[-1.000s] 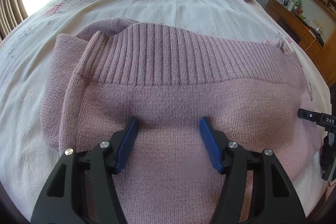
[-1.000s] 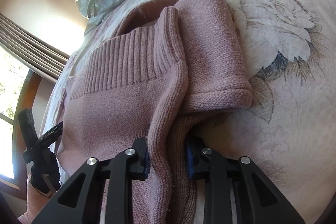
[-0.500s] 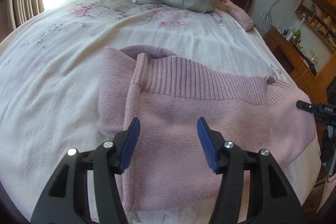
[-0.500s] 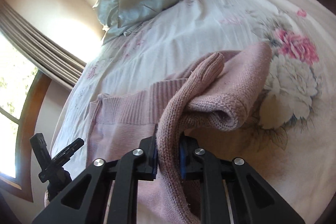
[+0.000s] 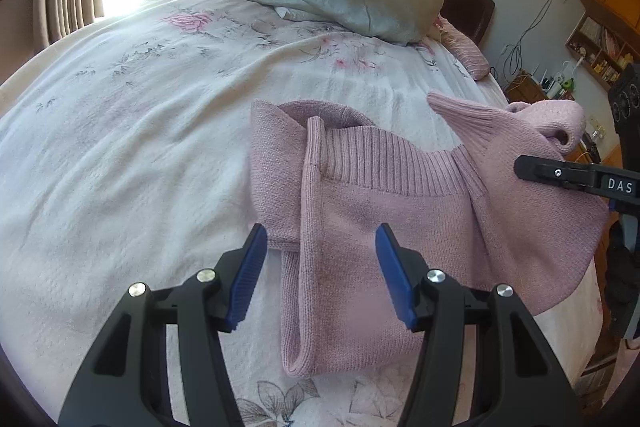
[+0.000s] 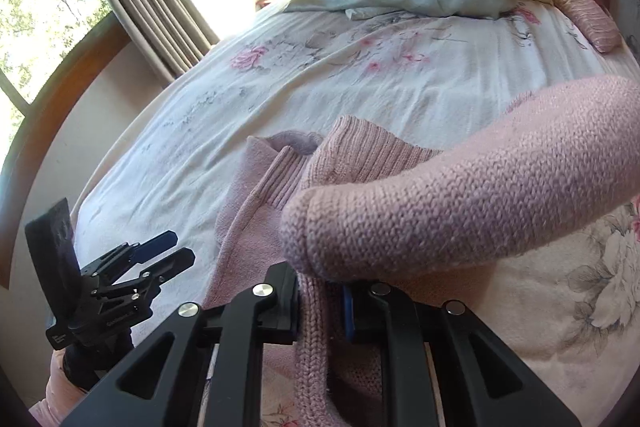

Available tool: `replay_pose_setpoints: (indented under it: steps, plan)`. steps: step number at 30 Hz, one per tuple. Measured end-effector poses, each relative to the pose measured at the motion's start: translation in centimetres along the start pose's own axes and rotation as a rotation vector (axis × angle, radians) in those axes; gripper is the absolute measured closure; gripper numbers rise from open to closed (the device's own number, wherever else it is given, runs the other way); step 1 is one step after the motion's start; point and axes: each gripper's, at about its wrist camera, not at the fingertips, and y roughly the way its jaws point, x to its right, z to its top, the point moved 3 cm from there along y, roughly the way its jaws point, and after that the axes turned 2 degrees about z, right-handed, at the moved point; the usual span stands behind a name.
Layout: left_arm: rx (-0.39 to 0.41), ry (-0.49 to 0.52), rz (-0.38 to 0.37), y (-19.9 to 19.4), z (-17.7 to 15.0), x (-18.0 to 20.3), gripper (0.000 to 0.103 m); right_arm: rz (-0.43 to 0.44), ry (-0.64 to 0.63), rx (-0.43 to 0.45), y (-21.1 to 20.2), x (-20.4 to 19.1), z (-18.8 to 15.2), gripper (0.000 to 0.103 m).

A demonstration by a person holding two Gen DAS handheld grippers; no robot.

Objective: Fold small clothes

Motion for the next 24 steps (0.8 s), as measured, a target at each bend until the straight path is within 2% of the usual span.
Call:
replay_pose_setpoints:
  steps: [8, 11, 13, 16, 21, 24]
  plan:
    - [-0.001, -0.018, -0.001, -0.5, 0.1, -1.2, 0.047, -0.045, -0.043, -0.097, 5.9, -1.6, -2.0, 0.086]
    - [-0.003, -0.026, -0.001, -0.5, 0.1, -1.4, 0.047, -0.046, -0.042, -0.117, 7.5, -1.8, -2.6, 0.080]
    - [-0.005, -0.030, 0.002, -0.4, 0.1, -1.6, 0.047, -0.017, -0.033, -0.122, 8.0, -1.8, -2.9, 0.067]
    - [-0.010, -0.039, 0.005, -0.3, 0.0, -2.0, 0.046, 0.037, -0.021, -0.114, 7.7, -2.1, -3.0, 0.062]
    - [-0.032, -0.074, -0.020, 0.2, -0.2, -2.5, 0.046, 0.144, -0.010, -0.055, 5.1, -2.8, -2.8, 0.062]
    - [-0.045, -0.094, -0.055, 0.6, -0.2, -2.3, 0.046, 0.152, -0.034, -0.020, 2.8, -3.1, -3.1, 0.062]
